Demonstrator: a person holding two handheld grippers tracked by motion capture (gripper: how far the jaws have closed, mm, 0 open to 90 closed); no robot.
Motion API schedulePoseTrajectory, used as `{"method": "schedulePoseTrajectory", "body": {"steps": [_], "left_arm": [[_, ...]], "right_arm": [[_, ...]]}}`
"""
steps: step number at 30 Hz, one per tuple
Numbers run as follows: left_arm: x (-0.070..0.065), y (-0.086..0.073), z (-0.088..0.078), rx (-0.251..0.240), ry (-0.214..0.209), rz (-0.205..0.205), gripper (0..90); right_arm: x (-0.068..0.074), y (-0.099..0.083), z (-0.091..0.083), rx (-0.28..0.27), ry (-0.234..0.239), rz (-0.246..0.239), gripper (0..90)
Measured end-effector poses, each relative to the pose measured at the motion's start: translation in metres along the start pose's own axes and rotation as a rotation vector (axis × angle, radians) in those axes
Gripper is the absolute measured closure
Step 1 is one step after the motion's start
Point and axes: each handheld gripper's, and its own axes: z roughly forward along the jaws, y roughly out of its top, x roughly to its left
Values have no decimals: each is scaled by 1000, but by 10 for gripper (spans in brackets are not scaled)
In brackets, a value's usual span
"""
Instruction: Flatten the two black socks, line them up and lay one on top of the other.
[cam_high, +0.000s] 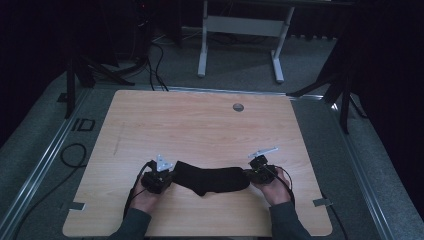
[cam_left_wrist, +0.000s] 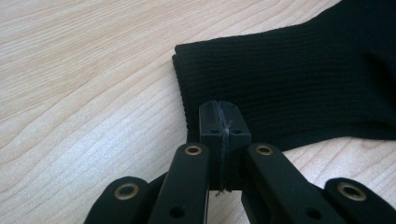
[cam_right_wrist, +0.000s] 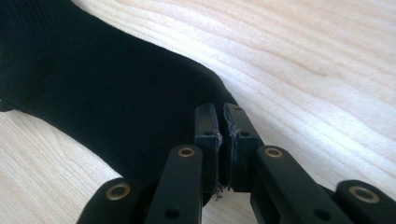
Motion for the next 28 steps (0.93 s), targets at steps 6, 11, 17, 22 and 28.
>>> {"method": "schedulePoseTrajectory", "body": {"steps": [6,11,17,22,28], "left_arm": [[1,-1,-2,-3,-14,-14,898],[5,-2,-5,-40,-63,-35,833],[16,-1,-20,-129,-42,-64,766],[30,-3,-24,-126,12,-108,737],[42,-4,-26,-114,76,-136,714]], "right_arm": [[-4,-6,1,-30,24,-6,593],[-14,-7,-22,-163,49,32,478],[-33,-14,-36,-244,21,83,463],[-43,-21,-29,-223,0,119,464],[-49,-26,-22,-199,-37,128,470]]}}
